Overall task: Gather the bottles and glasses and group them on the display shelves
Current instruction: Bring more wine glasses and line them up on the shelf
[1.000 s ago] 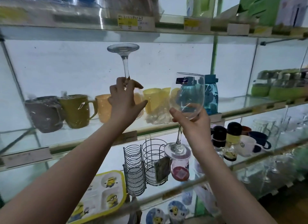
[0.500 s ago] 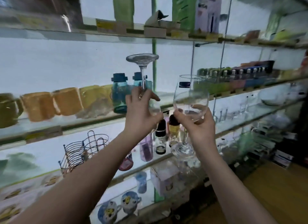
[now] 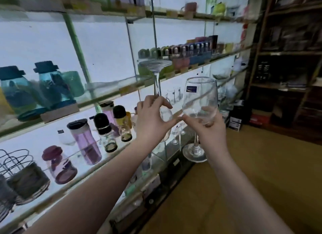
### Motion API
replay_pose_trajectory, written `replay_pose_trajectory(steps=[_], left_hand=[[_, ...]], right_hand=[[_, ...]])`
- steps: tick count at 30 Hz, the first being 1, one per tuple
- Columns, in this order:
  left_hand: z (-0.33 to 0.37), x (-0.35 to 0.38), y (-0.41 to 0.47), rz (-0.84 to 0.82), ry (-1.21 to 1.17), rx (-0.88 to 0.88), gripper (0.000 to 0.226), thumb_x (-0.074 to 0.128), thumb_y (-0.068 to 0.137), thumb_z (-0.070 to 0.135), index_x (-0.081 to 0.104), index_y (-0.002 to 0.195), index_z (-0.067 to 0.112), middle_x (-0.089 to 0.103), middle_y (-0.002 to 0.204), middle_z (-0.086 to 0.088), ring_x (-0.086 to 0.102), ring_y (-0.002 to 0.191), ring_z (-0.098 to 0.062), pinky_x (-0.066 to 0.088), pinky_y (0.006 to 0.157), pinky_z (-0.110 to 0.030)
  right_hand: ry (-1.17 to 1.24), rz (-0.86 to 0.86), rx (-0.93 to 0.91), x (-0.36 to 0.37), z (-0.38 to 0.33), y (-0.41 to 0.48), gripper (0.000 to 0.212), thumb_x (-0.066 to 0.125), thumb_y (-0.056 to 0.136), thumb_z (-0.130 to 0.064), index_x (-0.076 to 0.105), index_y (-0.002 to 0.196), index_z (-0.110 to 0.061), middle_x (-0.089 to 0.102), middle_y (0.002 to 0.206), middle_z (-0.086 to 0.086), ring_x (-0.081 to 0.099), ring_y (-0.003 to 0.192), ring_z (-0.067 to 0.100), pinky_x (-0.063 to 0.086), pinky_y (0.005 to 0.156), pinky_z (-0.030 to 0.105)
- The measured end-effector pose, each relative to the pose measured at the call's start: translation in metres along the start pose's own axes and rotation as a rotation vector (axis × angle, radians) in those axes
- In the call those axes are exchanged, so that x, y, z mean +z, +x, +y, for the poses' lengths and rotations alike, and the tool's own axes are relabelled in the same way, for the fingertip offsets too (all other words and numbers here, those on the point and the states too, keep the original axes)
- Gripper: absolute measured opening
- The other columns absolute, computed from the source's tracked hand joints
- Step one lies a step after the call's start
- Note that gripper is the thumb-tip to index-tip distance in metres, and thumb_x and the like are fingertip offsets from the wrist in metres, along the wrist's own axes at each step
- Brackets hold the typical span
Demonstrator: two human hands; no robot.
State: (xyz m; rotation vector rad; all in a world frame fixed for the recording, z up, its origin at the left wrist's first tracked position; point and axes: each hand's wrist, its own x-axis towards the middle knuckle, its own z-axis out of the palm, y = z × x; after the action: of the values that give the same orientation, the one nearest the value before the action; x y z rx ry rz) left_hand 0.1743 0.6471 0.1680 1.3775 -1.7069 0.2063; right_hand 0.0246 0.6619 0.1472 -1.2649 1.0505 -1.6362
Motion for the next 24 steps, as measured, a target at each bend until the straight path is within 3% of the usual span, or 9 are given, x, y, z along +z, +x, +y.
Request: replay_pose_trajectory(steps=[5,10,14,16,20,24], left_hand=[[-0.007,0.069,0.018,-0.004,-0.017,0.036,0.035,0.065,0.069,0.055,0.064,0.090,0.027,0.056,0.110,-0.005,0.050,0.109,-0.031,0.018,0.079,-0.018],[-0.016,0.136,0.056,-0.052,-0.130,-0.017,0.024,0.072,0.073,0.045,0.070,0.094,0.033,0.055,0.116,-0.005,0.046,0.118,-0.029,0.017,0.084,-0.017],[-0.023,0.192,0.101,-0.063,-0.189,-0.086,0.019,0.075,0.073,0.039,0.069,0.088,0.030,0.054,0.119,-0.004,0.044,0.120,-0.028,0.018,0.082,-0.015],[-0.026,0.214,0.119,-0.058,-0.196,-0.063,0.019,0.075,0.073,0.039,0.068,0.088,0.030,0.054,0.118,-0.002,0.044,0.120,-0.023,0.019,0.086,-0.016],[-0.027,0.258,0.145,-0.080,-0.249,-0.047,0.019,0.073,0.075,0.038,0.068,0.091,0.028,0.055,0.117,-0.002,0.043,0.120,-0.020,0.019,0.089,-0.017],[-0.023,0.310,0.168,-0.144,-0.263,-0.065,0.016,0.073,0.075,0.038,0.067,0.087,0.029,0.055,0.118,-0.003,0.044,0.121,-0.025,0.020,0.087,-0.018]], right_hand=[[-0.064,0.066,0.021,-0.028,0.026,0.038,0.056,0.082,0.068,-0.032,0.052,0.115,-0.024,0.065,0.092,-0.006,0.064,0.083,0.005,0.051,0.072,0.021],[-0.127,0.106,0.041,-0.044,0.054,0.101,0.057,0.083,0.068,-0.031,0.054,0.116,-0.023,0.066,0.093,-0.011,0.065,0.080,-0.002,0.051,0.066,0.014],[-0.205,0.121,0.043,-0.057,0.076,0.165,0.061,0.083,0.066,-0.034,0.054,0.118,-0.024,0.065,0.108,-0.005,0.064,0.098,0.012,0.054,0.080,0.029],[-0.213,0.117,0.043,-0.061,0.084,0.190,0.066,0.083,0.067,-0.033,0.051,0.123,-0.024,0.063,0.113,-0.006,0.062,0.101,0.011,0.052,0.084,0.029],[-0.218,0.092,0.035,-0.074,0.098,0.228,0.065,0.081,0.071,-0.024,0.046,0.126,-0.031,0.057,0.113,-0.016,0.059,0.098,-0.004,0.049,0.076,0.012],[-0.237,0.151,0.053,-0.101,0.114,0.263,0.055,0.081,0.072,-0.019,0.047,0.110,-0.040,0.056,0.104,-0.023,0.060,0.096,-0.003,0.051,0.081,0.016]])
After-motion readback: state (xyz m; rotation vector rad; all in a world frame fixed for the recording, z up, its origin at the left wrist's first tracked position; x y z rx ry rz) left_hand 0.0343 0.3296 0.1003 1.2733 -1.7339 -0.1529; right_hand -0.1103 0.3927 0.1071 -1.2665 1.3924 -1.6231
